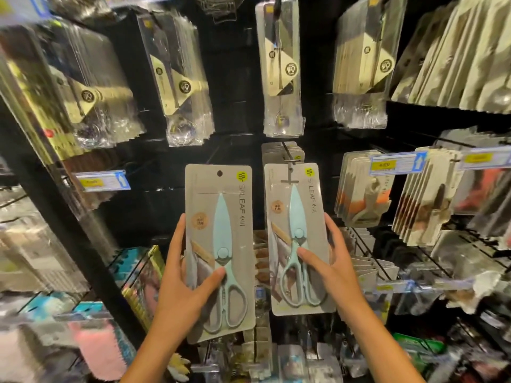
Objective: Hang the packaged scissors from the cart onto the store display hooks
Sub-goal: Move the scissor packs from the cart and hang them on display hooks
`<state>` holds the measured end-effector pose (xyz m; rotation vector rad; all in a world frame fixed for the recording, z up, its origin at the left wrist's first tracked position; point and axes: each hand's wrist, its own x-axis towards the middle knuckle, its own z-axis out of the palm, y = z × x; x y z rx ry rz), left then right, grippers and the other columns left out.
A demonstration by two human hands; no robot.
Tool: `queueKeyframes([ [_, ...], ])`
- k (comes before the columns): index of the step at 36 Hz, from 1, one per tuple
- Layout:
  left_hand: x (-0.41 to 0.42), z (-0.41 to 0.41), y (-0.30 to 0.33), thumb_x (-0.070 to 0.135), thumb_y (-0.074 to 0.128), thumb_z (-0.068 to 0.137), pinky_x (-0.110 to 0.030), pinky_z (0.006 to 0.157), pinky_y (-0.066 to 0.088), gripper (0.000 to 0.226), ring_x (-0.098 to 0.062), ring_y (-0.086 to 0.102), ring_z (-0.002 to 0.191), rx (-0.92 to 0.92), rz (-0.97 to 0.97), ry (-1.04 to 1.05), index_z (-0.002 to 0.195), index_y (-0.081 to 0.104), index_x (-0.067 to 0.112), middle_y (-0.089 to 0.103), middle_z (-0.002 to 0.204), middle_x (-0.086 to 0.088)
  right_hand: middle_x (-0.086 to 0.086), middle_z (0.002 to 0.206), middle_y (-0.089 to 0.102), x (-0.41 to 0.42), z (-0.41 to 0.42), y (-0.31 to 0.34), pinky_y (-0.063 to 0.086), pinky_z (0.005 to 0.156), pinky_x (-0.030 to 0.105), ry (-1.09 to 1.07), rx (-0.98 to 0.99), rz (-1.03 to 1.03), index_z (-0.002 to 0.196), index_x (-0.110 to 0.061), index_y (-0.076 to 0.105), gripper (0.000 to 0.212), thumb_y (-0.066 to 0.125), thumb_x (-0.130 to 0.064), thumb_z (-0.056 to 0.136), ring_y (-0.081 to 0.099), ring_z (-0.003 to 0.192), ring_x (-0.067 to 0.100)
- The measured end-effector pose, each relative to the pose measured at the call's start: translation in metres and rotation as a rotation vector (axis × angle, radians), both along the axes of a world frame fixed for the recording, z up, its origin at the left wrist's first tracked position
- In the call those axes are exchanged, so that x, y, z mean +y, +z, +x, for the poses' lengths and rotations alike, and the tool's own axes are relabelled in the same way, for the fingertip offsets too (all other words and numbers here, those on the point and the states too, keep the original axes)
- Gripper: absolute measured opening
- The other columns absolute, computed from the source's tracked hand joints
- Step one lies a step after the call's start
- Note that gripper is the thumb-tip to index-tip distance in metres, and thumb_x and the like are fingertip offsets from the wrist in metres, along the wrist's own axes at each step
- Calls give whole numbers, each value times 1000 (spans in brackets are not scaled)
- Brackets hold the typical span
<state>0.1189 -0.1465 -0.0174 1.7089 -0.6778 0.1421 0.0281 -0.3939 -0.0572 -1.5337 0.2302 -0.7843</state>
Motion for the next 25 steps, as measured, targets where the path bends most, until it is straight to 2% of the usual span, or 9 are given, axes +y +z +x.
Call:
queueKeyframes([
  [4,-3,-6,-5,16,81,79,-18,108,35,104,22,34,134,0,17,12,154,20,54,29,146,51,-27,131,54,-3,1,-4,52,82,8,6,21,14,152,-36,32,81,74,-8,88,61,107,-14],
  [8,-4,-11,-9,14,82,79,-28,113,34,105,18,33,138,8,17,27,153,20,56,29,149,48,-21,133,56,-8,5,-4,53,82,9,19,37,-8,153,-35,31,82,73,-6,89,62,108,-12],
  [12,-3,-14,-10,11,81,80,-20,109,35,103,21,34,135,4,9,39,153,21,52,29,145,52,-21,142,50,-15,14,-8,51,101,24,16,70,-74,152,-43,26,84,73,-10,90,54,123,-8],
  [16,-2,-13,-8,11,81,82,-27,113,34,103,15,35,138,11,2,43,154,21,52,30,147,49,-23,156,34,-20,26,-16,42,111,31,-18,87,-139,155,-47,18,83,68,-20,96,41,137,-6],
  [18,-2,-11,-7,11,81,81,-20,109,37,103,17,37,136,14,-11,50,153,21,54,31,146,49,-23,159,31,-22,34,-19,40,113,33,-22,87,-153,156,-49,13,83,66,-24,97,39,139,-5],
  [21,-5,-8,-7,8,81,80,0,93,42,104,21,40,130,32,-42,38,152,21,54,36,139,52,-33,150,34,-24,46,-22,41,111,30,-20,107,-162,155,-52,8,84,63,-25,99,43,128,-17],
  [23,-7,-6,-8,6,80,81,3,88,41,104,23,41,127,49,-56,22,152,21,53,38,135,54,-30,147,38,-26,54,-23,44,110,32,-31,130,-171,155,-53,4,84,61,-27,99,49,126,-10],
  [25,-7,-3,-6,7,79,82,4,88,41,103,24,41,127,41,-57,13,153,21,52,37,137,53,-19,153,39,-28,63,-23,46,107,31,-48,150,-193,154,-55,1,85,61,-30,100,52,129,2],
])
